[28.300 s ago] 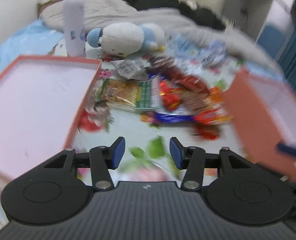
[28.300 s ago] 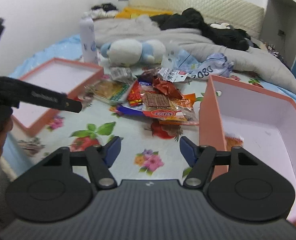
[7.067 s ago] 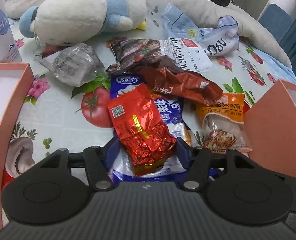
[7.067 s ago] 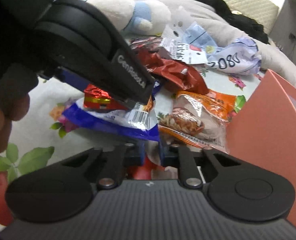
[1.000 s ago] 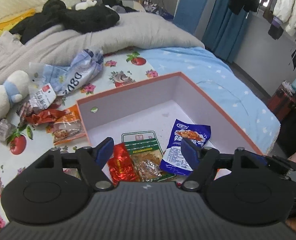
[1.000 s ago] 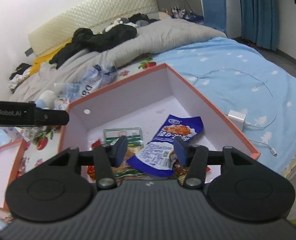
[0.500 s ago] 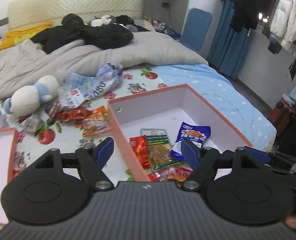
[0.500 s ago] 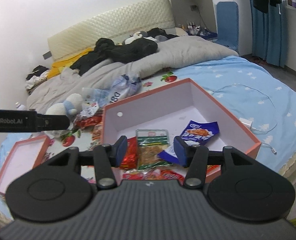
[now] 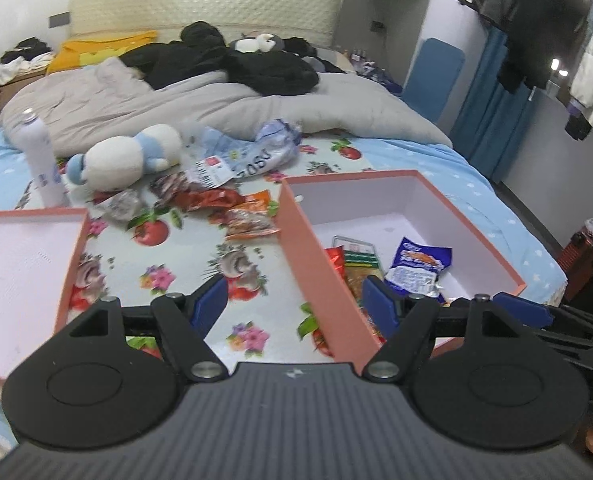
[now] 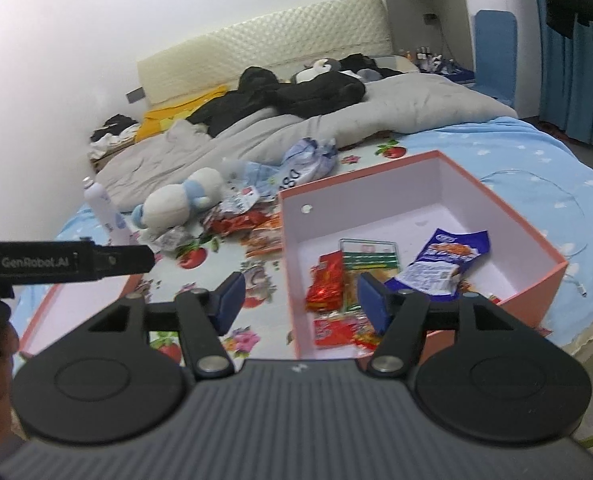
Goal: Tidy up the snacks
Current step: 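Withdraw both tools and move them toward the remaining snack pile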
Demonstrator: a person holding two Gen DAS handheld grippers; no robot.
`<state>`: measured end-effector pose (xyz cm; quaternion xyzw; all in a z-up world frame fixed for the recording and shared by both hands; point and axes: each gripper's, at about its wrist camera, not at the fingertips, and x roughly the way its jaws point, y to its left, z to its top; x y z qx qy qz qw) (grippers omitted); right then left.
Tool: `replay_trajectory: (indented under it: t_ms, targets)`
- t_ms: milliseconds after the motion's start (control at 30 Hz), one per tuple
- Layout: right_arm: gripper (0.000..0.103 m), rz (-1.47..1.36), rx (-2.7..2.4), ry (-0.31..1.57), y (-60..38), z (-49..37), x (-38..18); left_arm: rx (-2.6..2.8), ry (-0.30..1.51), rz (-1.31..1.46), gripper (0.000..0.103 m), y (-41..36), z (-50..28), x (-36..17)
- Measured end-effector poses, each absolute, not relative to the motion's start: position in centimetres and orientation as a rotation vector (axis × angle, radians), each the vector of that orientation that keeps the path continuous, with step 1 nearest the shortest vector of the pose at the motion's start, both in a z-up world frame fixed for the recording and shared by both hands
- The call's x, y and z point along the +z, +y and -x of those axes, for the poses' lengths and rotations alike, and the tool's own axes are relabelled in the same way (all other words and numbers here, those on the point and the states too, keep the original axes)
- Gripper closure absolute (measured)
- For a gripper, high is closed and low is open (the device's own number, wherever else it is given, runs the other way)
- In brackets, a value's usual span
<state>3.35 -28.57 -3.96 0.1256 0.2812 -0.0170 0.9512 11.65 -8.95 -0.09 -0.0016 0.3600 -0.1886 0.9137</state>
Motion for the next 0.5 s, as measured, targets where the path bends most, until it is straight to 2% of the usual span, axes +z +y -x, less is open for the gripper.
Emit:
replay_trajectory:
  t_ms: [500]
  targets:
    - [0.039, -0.193, 0.104, 0.627, -21.5, -4.7, -5.9, -0.226, 0.750, 0.075, 0.025, -0.4, -9.4, -2.5]
